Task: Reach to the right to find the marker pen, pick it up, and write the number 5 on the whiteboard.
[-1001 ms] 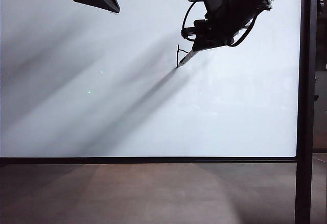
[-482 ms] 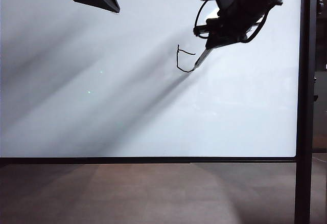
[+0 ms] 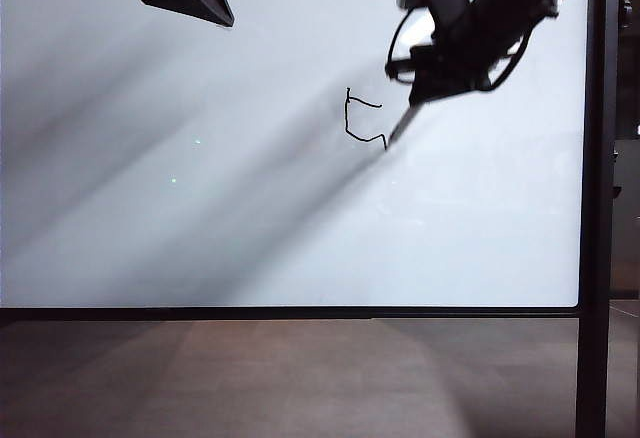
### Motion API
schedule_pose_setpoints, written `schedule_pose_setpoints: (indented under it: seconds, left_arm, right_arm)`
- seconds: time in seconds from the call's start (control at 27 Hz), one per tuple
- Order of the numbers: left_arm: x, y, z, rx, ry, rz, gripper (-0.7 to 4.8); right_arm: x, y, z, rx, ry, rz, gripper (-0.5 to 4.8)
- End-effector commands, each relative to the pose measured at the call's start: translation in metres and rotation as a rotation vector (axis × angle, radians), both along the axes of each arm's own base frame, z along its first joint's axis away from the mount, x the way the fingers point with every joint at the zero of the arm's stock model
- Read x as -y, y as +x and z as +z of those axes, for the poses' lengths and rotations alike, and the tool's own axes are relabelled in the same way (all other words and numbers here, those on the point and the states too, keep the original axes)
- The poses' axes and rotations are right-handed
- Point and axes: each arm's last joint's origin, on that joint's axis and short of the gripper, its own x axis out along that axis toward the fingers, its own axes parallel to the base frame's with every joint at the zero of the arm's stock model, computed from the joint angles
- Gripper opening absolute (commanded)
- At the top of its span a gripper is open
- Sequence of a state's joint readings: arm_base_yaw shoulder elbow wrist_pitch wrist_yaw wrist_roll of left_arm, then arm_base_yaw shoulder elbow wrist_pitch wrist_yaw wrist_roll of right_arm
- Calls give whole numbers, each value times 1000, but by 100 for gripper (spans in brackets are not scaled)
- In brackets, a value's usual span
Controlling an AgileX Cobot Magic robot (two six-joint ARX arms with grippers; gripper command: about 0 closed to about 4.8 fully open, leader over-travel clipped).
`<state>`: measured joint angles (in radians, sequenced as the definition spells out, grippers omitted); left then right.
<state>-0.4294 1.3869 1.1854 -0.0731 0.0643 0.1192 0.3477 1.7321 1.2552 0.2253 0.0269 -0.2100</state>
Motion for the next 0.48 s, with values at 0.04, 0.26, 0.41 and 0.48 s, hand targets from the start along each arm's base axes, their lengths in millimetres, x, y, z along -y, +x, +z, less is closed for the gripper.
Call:
schedule_pose_setpoints:
  seconds: [0.04, 0.26, 0.41, 0.48]
  left_arm:
    - [-1, -1, 2, 8, 0, 0, -5]
    - [-1, -1, 2, 7, 1, 0, -5]
    - [-1, -1, 2, 8, 1, 0, -5]
    - [-1, -1, 2, 7, 1, 0, -5]
  right_arm:
    - [2, 5, 0, 21, 1, -37, -7]
    - [3, 5, -1, 12, -1, -32, -7]
    - [4, 6, -4, 7, -3, -34, -7]
    - [4, 6, -2, 6, 2, -27, -7]
